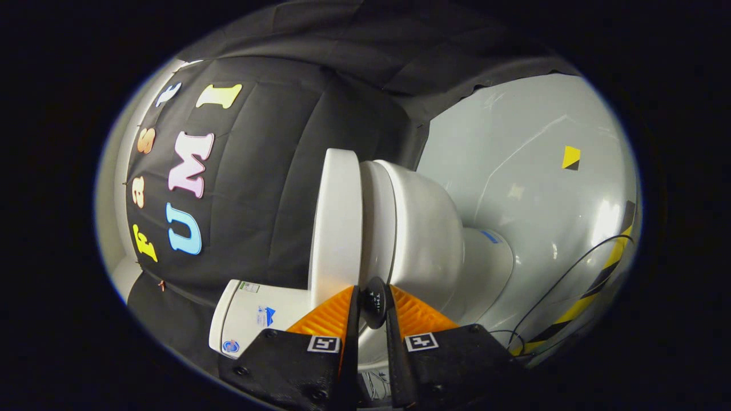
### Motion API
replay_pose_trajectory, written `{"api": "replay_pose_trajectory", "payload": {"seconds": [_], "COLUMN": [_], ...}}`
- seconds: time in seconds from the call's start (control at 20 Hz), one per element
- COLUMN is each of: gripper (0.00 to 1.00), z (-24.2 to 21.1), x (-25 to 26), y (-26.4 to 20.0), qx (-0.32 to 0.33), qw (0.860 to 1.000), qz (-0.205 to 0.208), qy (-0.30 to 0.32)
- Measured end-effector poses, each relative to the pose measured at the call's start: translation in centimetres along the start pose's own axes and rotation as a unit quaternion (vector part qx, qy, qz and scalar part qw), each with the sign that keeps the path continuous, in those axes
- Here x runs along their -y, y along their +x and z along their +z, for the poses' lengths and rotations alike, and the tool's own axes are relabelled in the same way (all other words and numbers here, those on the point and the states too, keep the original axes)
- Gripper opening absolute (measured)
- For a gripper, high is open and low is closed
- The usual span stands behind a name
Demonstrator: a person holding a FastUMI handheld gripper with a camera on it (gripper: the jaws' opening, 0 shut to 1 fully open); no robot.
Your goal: Open the toilet lid.
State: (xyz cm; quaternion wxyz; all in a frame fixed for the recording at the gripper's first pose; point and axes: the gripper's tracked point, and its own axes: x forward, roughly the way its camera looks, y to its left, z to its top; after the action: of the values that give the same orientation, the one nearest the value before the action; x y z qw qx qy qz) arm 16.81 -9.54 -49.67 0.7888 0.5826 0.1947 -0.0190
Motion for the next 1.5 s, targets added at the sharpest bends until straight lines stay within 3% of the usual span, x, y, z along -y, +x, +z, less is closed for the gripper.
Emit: {"api": "replay_pose_trajectory", "payload": {"seconds": [0.15,0.25,0.3,0.35,0.4,0.65,1.0,1.15,1.5], "gripper": [0.27,0.14,0.14,0.14,0.05,0.05,0.05,0.05,0.05], "z": [0.0,-0.3,-0.8,-0.3,0.1,0.2,0.4,-0.3,-2.4], "x": [-0.5,-0.4,-0.4,-0.1,-0.5,-2.0,-7.7,-10.9,-17.5], "y": [0.2,0.5,-0.1,3.2,0.3,-0.7,-2.2,-2.7,-4.3], "qx": [-0.007,-0.01,-0.006,-0.009,-0.007,-0.013,-0.004,-0.005,0.017], "qw": [1.0,1.0,1.0,1.0,0.999,0.997,0.982,0.966,0.901], "qz": [0.013,0.009,0.006,-0.001,-0.009,-0.025,-0.039,-0.05,-0.094], "qy": [0.009,-0.003,-0.008,-0.022,-0.033,-0.072,-0.185,-0.255,-0.424]}}
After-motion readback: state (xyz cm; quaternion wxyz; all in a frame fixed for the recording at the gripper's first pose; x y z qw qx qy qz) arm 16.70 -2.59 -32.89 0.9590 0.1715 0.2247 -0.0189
